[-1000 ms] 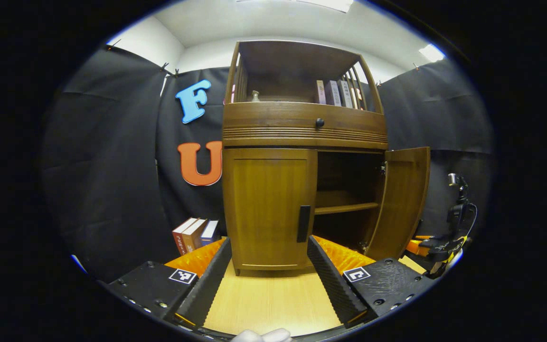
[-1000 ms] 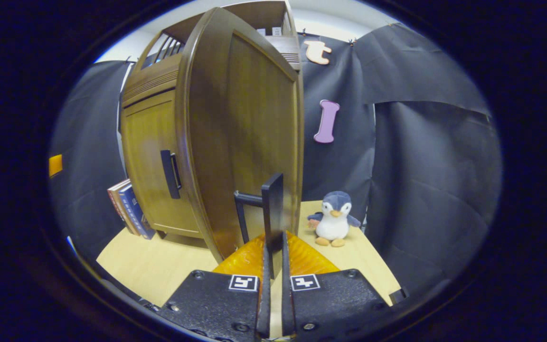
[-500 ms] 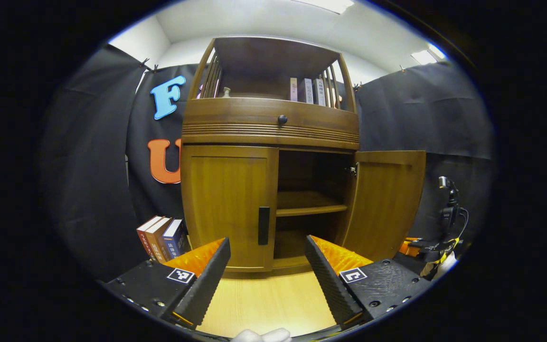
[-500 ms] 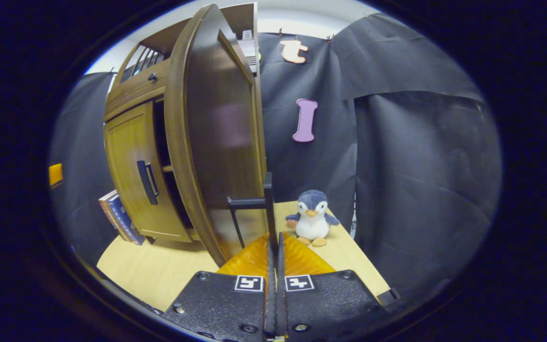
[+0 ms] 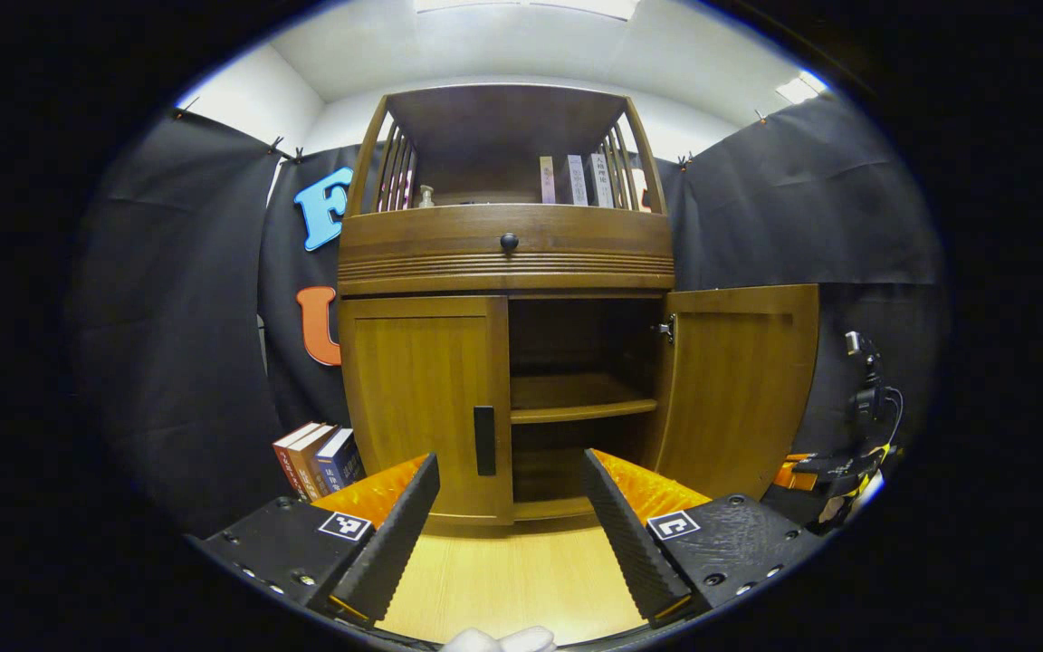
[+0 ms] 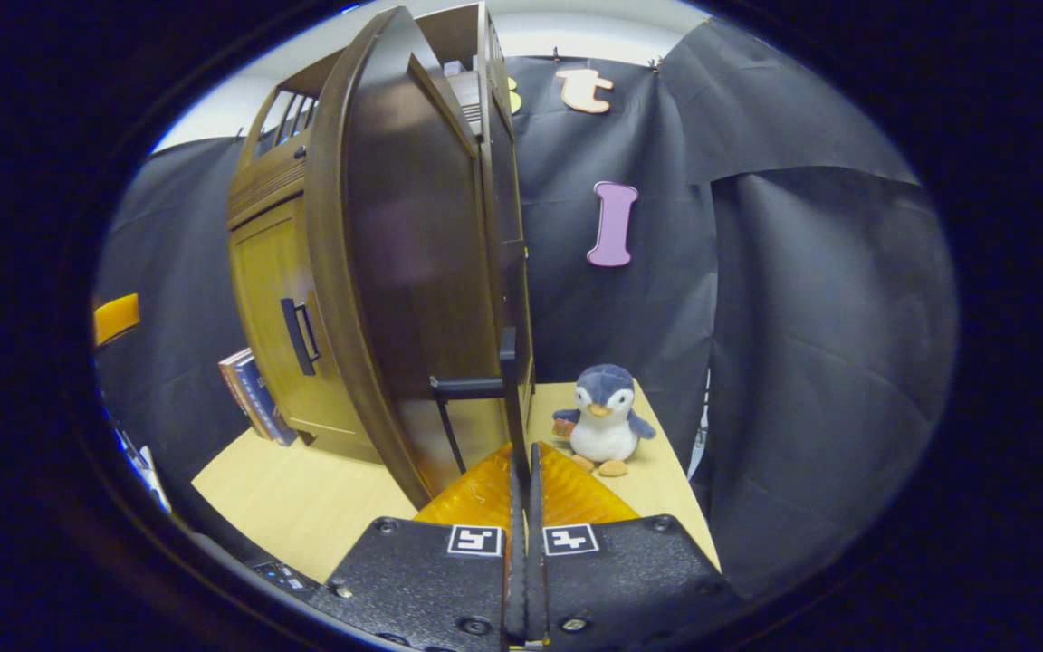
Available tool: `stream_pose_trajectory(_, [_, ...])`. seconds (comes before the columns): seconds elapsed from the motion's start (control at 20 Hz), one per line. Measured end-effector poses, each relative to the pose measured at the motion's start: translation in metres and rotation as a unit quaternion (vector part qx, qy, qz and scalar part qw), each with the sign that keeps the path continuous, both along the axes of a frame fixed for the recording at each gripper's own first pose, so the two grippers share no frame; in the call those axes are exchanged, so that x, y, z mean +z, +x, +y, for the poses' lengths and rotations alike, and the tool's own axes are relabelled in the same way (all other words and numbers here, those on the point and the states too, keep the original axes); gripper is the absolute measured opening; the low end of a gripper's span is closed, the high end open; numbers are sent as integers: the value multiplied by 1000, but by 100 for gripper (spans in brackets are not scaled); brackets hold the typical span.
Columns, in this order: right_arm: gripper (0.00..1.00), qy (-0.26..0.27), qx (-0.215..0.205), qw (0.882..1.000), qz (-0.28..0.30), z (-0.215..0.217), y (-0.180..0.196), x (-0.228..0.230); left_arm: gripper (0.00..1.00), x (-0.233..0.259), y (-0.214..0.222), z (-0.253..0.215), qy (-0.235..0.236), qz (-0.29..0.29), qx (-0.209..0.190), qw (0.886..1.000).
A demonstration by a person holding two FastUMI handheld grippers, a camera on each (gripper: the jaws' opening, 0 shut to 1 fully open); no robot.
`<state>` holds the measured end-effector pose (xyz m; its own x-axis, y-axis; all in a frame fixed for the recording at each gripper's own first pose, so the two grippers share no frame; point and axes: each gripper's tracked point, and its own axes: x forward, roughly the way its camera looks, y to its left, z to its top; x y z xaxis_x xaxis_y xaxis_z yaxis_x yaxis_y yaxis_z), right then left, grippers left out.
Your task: Open the right door of the double-door shoe cabinet with the right hand, and open the left door with the left hand.
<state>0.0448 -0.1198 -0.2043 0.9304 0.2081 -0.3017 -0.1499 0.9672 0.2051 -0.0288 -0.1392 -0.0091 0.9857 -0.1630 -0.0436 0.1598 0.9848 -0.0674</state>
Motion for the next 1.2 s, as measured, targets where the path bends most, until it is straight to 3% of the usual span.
stream_pose_trajectory(0.45, [4,-12,76,997,-9,-9,5,-2,94,-3,-14,-15,-3,-3,45,999])
stream_pose_trajectory(0.85, [8,-28,79,996,-10,-18,-4,-1,94,-3,-10,-16,2,-2,42,999])
stream_pose_trajectory(0.95, [15,-32,70,997,-11,-24,-11,2,94,-2,-5,-14,0,-6,36,999])
stream_pose_trajectory(1.15, [63,-44,11,999,-23,-49,-29,24,94,-1,4,-6,-1,-8,21,1000])
stream_pose_trajectory(1.2, [70,-47,-3,998,-31,-52,-36,36,94,-1,8,-3,-1,-8,17,1000])
